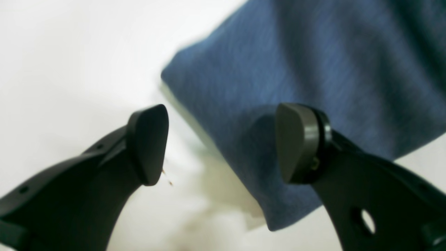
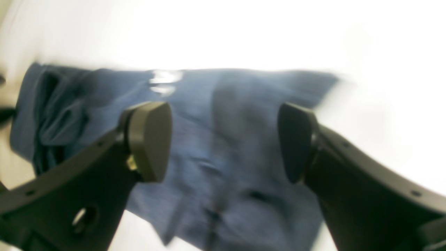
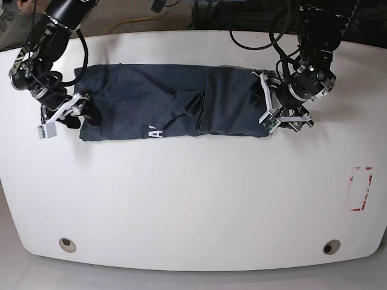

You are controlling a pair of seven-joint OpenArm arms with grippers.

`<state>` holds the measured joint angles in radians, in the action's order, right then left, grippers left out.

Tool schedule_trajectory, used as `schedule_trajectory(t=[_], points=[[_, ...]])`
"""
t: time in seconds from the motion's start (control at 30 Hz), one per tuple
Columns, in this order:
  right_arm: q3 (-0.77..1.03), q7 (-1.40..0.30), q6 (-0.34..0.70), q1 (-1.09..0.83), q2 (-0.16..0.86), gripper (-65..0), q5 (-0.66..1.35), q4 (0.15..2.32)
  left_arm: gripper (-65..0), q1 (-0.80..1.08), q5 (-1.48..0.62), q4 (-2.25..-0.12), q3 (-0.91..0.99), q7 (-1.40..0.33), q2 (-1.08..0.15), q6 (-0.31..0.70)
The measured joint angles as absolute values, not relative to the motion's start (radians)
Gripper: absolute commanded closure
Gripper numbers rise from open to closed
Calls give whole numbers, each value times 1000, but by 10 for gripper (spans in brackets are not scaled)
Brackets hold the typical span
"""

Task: Fold the T-shirt properly
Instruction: 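Grasp the strip end with the left gripper and fold it toward the right gripper, then grasp the strip ends with both grippers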

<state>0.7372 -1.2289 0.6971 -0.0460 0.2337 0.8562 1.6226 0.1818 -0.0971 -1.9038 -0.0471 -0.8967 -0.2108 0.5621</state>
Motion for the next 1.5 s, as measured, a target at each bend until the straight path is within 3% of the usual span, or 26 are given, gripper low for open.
schedule_trajectory(t=[0.13,0.23,0.5,0.97,1.27,1.5], points=[[786,-1262,691,-34,271,-452,838,1485,-303,185,-105,-1832,-24,-889,-187,562],[786,-1253,692,-21,297,-452,843,1381,-261,182,-104,-1760,4,-884,-160,562],[784,-1205,693,-10,281,-452,861,1258,-258,178,-114,-1711,12,-865,-139,562],[630,-1180,697,-3,230,-445,854,1322,-258,146,-97,-1707,12,-890,-83,562],[794,-1190,696,-9,305,-452,844,1321,-258,136,-101,-1698,14,-890,-88,562],[795,-1185,692,-11,358,-453,844,1321,-258,135,-104,-1697,25,-889,-130,562]])
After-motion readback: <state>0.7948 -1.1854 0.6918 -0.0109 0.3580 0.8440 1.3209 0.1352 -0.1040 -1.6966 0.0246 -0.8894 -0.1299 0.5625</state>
